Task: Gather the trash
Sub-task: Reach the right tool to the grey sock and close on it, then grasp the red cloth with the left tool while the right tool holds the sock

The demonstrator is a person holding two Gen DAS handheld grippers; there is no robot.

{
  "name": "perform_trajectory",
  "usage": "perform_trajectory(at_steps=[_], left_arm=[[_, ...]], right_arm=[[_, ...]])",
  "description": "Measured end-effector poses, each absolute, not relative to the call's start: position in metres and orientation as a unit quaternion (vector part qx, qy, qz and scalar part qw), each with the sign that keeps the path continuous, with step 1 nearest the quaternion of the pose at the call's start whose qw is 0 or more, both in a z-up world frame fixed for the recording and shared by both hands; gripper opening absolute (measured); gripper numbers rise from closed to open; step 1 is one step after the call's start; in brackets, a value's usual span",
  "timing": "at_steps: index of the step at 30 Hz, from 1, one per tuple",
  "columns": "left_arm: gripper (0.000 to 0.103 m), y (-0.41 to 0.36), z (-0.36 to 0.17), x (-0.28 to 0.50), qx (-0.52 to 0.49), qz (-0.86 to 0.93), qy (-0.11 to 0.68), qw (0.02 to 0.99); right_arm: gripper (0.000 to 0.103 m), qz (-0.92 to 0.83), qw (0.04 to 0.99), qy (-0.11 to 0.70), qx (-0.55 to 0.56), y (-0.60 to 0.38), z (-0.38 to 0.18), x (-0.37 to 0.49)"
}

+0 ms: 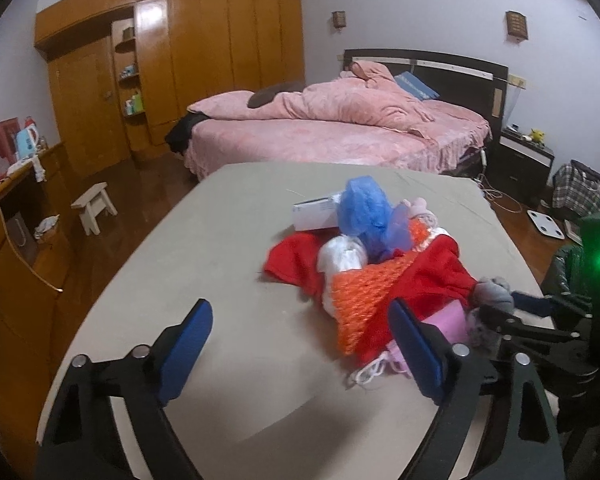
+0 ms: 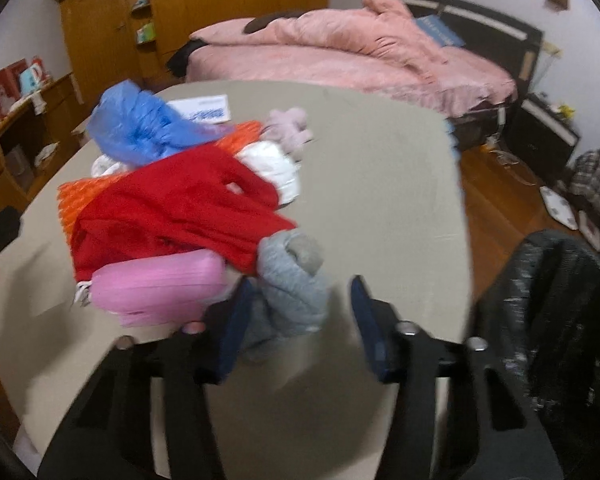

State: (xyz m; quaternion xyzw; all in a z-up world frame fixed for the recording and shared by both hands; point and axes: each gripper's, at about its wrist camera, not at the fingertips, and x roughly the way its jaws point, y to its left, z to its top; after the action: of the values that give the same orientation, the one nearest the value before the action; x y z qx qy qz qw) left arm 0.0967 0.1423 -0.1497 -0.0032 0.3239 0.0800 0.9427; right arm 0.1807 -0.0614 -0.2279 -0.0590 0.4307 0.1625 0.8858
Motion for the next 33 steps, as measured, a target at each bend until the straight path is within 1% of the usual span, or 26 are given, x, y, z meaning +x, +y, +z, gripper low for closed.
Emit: perform_trajectory(at_steps=[5, 8, 10, 14, 15, 16, 17, 19, 20, 21, 22, 27, 33], left_arm=[[0.078, 0.126, -0.151, 0.105, 0.002, 0.050, 0.327, 0.944], [0.071, 0.115, -0.154, 0.112, 0.006, 0.032, 0.330, 0.943], [0.064, 0.106, -0.155, 0.117, 0.008, 0.014, 0.331, 0.943], [0.059, 0.092, -0.161, 0.129, 0.024, -0.001, 0.332, 0.943], [0.055, 0.089, -0.163, 0.132, 0.028, -0.003, 0.334, 0.942], [0.048, 0.086, -0.166, 0.135, 0.030, -0.007, 0.338, 0.941], [0.042, 0.084, -0.169, 0.139, 0.029, -0.017, 0.343, 0.939], [0.024, 0.080, -0.174, 0.144, 0.025, -0.032, 0.352, 0.935], [0.020, 0.077, -0.176, 0.146, 0.027, -0.037, 0.354, 0.934], [0.011, 0.075, -0.178, 0.147, 0.030, -0.042, 0.356, 0.933], [0.007, 0.073, -0.179, 0.148, 0.034, -0.044, 0.357, 0.932], [0.005, 0.072, -0.168, 0.142, 0.024, -0.045, 0.336, 0.940], [0.005, 0.071, -0.126, 0.136, 0.005, -0.053, 0.286, 0.957]], right_arm=[[0.031, 0.172, 0.884, 0.432, -0.038, -0.070, -0.221, 0.175], [0.031, 0.164, 0.893, 0.417, -0.032, -0.082, -0.208, 0.168], [0.031, 0.160, 0.897, 0.410, -0.035, -0.086, -0.201, 0.169], [0.031, 0.155, 0.903, 0.398, -0.031, -0.100, -0.189, 0.162], [0.031, 0.154, 0.904, 0.398, -0.032, -0.103, -0.188, 0.161], [0.031, 0.153, 0.904, 0.398, -0.033, -0.105, -0.186, 0.162], [0.031, 0.152, 0.904, 0.399, -0.031, -0.109, -0.186, 0.160], [0.032, 0.150, 0.904, 0.401, -0.028, -0.112, -0.186, 0.160], [0.032, 0.148, 0.903, 0.402, -0.026, -0.113, -0.186, 0.160], [0.032, 0.147, 0.903, 0.402, -0.024, -0.115, -0.186, 0.158], [0.032, 0.147, 0.903, 0.402, -0.023, -0.116, -0.186, 0.158], [0.032, 0.147, 0.908, 0.393, -0.013, -0.123, -0.176, 0.154], [0.032, 0.146, 0.920, 0.363, -0.003, -0.132, -0.151, 0.150]])
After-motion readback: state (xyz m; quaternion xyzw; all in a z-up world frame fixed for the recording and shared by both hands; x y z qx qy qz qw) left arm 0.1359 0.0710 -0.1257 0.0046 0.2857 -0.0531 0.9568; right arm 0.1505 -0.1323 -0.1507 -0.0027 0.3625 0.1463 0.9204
